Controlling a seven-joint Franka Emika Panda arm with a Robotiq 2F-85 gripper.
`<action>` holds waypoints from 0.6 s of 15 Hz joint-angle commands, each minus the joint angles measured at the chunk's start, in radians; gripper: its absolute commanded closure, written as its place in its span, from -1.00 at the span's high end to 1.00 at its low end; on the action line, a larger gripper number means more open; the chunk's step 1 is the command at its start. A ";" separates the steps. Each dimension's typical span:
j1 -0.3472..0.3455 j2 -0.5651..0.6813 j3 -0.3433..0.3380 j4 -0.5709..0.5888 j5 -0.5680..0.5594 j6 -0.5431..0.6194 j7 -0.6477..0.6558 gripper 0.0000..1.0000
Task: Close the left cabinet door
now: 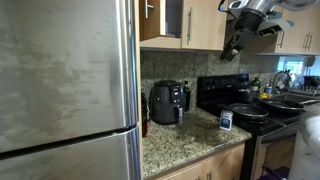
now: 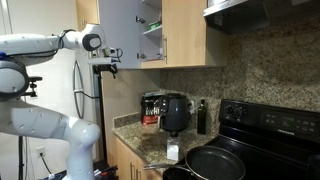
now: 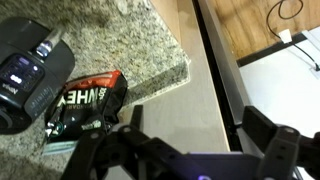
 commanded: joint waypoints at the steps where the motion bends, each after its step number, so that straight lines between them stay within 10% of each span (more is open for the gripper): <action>1: 0.029 0.005 0.060 0.121 0.113 0.085 0.079 1.00; 9: 0.030 0.012 0.119 0.186 0.156 0.155 0.200 1.00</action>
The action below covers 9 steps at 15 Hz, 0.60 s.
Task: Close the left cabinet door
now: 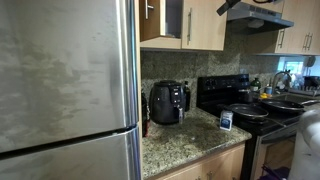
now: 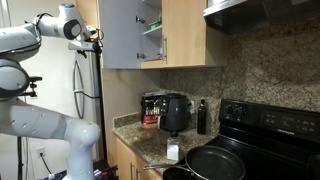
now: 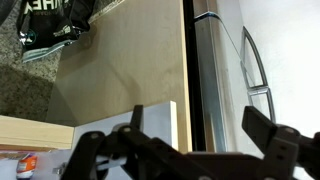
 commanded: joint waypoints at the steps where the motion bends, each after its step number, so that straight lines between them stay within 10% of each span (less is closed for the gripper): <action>1: -0.020 0.026 0.031 -0.039 -0.037 -0.024 0.004 1.00; 9: -0.053 0.202 0.180 0.024 0.039 0.435 0.253 1.00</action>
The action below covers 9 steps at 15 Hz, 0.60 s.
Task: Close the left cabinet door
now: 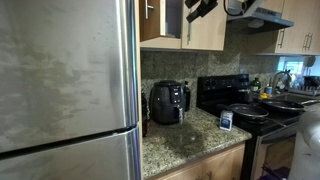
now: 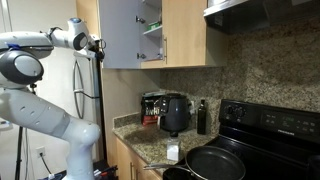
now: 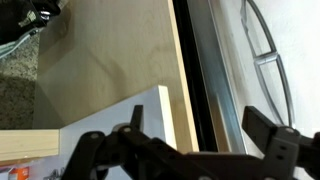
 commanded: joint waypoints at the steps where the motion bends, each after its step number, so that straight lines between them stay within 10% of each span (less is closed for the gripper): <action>1: 0.018 0.024 0.003 0.013 -0.032 0.065 0.056 1.00; 9: -0.010 0.017 0.024 0.010 -0.079 0.207 0.141 1.00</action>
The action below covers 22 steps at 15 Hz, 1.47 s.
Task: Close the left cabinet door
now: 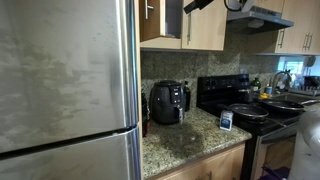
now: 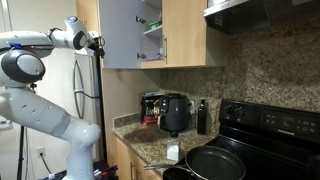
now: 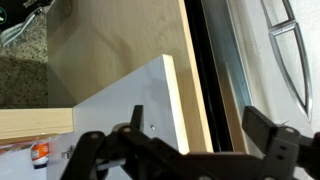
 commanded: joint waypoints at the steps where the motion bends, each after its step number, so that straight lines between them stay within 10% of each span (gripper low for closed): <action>1: -0.010 0.002 0.014 -0.013 -0.009 0.145 0.043 1.00; 6: -0.012 0.005 0.023 -0.030 -0.051 0.290 0.100 1.00; 11: 0.014 0.010 0.008 -0.014 -0.067 0.258 0.097 1.00; 14: 0.020 -0.004 -0.011 0.011 -0.100 0.045 0.106 1.00; 22: -0.009 -0.018 0.002 0.001 -0.113 0.114 0.115 1.00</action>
